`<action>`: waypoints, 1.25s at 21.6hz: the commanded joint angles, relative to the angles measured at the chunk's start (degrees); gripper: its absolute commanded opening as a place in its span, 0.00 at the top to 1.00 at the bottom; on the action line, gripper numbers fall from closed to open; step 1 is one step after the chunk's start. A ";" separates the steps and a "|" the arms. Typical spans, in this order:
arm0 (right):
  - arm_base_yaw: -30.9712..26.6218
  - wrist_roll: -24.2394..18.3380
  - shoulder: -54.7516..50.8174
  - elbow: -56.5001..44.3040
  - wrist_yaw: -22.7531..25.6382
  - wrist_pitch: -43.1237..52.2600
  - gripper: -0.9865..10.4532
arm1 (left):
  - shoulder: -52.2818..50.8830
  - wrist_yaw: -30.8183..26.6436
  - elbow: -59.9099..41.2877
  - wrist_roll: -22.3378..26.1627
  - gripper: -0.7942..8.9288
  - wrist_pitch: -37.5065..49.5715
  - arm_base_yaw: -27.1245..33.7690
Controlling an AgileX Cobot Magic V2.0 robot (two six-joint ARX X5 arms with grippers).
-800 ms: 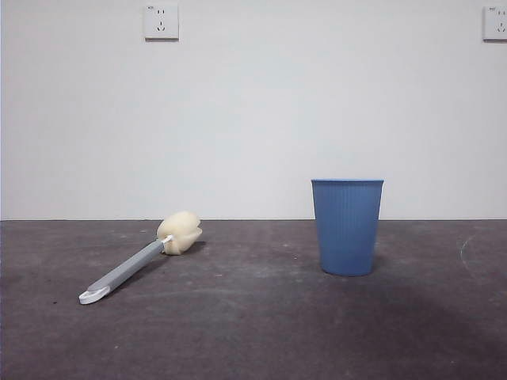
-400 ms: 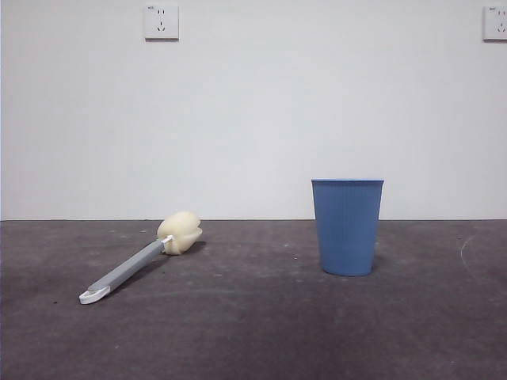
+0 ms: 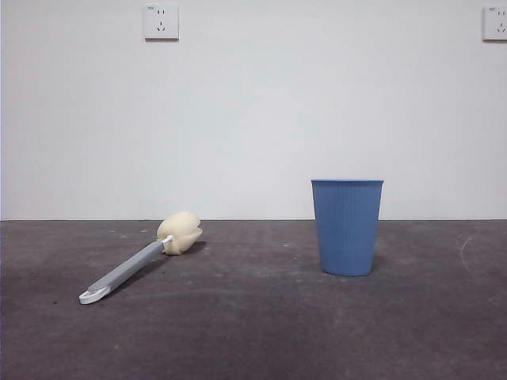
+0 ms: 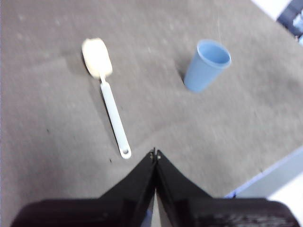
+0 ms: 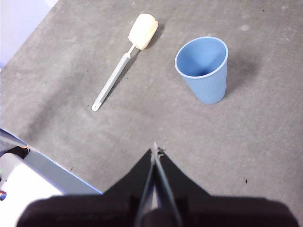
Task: Pick up the cup brush,pick up the cup,insert the brush into the cup,clean the cup,put the cup brush back,put the cup back to the fixed position on the table
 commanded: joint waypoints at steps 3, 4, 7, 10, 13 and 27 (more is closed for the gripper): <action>0.17 0.55 0.07 0.11 -0.09 -0.72 0.92 | 0.07 2.69 0.31 3.19 0.93 -1.95 -0.72; 0.17 1.38 0.07 0.11 -0.09 -0.72 0.92 | 0.13 2.69 0.31 3.19 0.93 -1.95 -0.72; 0.17 1.36 0.17 0.11 -0.07 -0.72 0.91 | 0.15 2.67 0.31 3.15 0.92 -1.86 -0.72; 0.17 1.36 0.17 0.11 -0.07 -0.72 0.72 | 0.22 2.69 0.33 2.71 0.82 -1.84 -0.72; 0.17 1.42 0.17 0.11 -0.02 -0.70 0.42 | 0.31 2.69 0.39 1.44 0.29 -1.84 -0.72; 0.17 3.56 1.68 0.11 0.04 -0.72 0.42 | 10.49 -2.84 0.48 -0.15 0.28 3.78 -3.89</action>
